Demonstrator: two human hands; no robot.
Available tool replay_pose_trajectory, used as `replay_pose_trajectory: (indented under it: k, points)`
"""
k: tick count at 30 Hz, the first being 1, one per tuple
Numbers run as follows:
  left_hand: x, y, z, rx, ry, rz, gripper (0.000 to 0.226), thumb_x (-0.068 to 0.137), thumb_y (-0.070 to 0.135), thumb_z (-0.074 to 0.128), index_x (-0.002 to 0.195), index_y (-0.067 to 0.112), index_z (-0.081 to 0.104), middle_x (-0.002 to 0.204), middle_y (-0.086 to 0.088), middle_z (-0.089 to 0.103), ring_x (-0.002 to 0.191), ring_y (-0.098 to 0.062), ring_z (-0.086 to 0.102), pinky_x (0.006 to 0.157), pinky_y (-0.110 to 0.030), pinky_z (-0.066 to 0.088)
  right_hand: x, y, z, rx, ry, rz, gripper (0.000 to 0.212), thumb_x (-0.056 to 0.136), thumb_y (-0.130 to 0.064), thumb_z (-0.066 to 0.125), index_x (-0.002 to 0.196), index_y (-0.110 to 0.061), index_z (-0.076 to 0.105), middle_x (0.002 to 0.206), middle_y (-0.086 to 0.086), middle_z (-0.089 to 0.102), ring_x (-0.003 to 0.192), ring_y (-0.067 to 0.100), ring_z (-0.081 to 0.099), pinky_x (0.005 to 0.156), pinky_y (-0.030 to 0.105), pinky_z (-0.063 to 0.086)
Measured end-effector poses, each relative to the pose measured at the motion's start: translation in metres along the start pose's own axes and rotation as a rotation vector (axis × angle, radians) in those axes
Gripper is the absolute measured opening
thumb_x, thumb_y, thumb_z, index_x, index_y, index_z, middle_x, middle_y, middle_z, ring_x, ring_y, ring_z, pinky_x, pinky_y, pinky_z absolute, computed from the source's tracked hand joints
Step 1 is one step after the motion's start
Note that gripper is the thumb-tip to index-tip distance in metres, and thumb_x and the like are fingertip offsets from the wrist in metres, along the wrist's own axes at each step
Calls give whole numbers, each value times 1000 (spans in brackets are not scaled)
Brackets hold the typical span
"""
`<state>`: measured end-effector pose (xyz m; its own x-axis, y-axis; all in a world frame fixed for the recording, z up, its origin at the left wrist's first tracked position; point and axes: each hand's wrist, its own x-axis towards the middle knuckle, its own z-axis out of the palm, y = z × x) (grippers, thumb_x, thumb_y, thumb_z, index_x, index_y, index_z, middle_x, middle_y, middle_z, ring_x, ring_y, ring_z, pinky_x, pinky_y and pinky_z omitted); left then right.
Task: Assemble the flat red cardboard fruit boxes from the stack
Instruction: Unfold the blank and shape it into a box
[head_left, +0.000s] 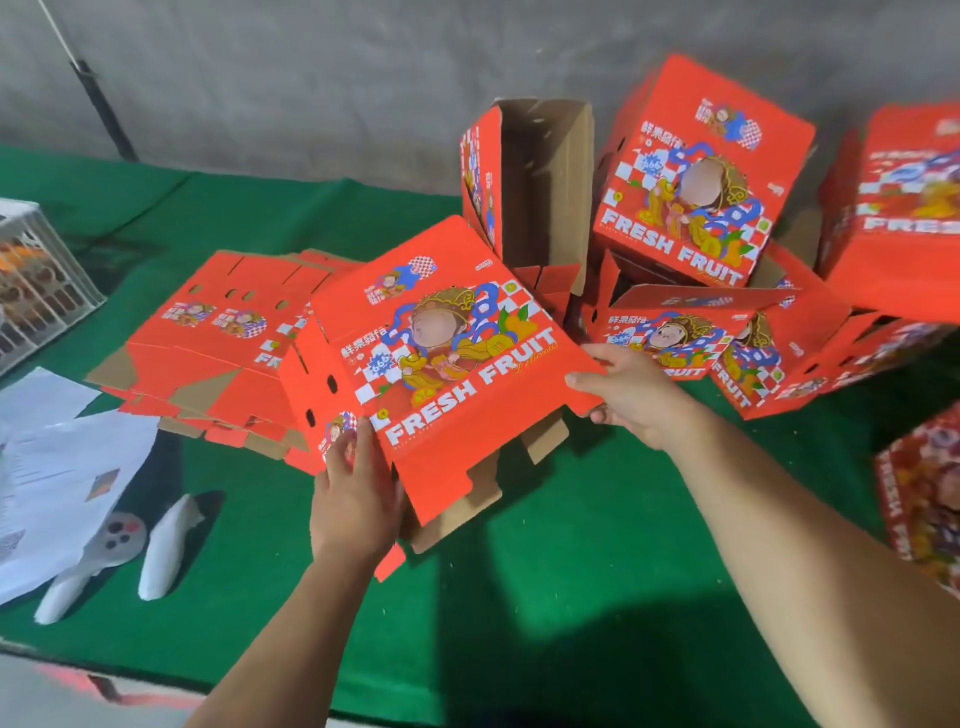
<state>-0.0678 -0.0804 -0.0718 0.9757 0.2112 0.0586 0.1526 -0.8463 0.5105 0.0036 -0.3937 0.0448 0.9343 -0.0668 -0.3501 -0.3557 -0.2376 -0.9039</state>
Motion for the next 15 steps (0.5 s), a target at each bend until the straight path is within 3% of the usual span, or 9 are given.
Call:
replay_pose_trajectory:
  k: [3,5,7,9,11,13,14,15]
  points:
    - [2,29,7,38,37,177,63,102,32,31,161,45,12,146,-2,38,117,-36,50,69,-42,48,-1,0,-5,195,166,-45,55,98,-1,67,148,-15,50,128,12,67,90,25,77,72,30,62]
    - [2,52,8,4,-11,204,51,107,42,24,157,50,18,134,1,39,111,-35,58,69,-41,48,-3,-1,-9,396,236,-73,58,100,3,61,152,-14,43,124,15,69,93,24,77,82,31,63]
    - [-1,71,11,-25,-46,238,47,110,42,33,156,43,24,126,-5,43,100,-41,66,75,-48,52,-9,-1,-11,524,308,-94,66,100,-1,60,157,-21,33,124,11,68,95,22,76,84,28,61]
    - [-6,91,18,-1,-84,289,56,108,31,43,159,36,23,130,-7,48,97,-45,67,76,-51,53,-20,5,-1,362,343,-121,74,99,-13,64,161,-25,24,126,3,63,100,16,69,87,27,54]
    - [-14,116,23,-67,-118,297,70,101,25,52,161,37,19,137,-7,54,104,-43,67,79,-50,53,-37,21,22,165,324,-143,71,99,-27,67,160,-24,30,133,2,58,114,16,61,93,26,47]
    - [-25,142,26,-182,-163,308,82,95,22,56,163,35,12,143,-6,57,111,-41,65,83,-48,52,-52,33,39,262,356,-144,35,100,-34,66,135,-27,64,125,2,70,116,20,66,96,32,52]
    - [-32,154,29,-238,-183,319,85,95,20,57,164,31,10,147,-7,56,116,-40,63,86,-47,52,-60,32,41,352,382,-135,16,100,-36,67,111,-30,76,110,1,77,106,20,72,89,32,56]
    - [-39,164,32,-302,-198,321,86,95,18,58,165,28,10,150,-7,55,119,-38,62,89,-45,52,-64,27,39,418,401,-135,11,97,-37,70,93,-32,79,96,-2,80,95,18,75,80,31,58]
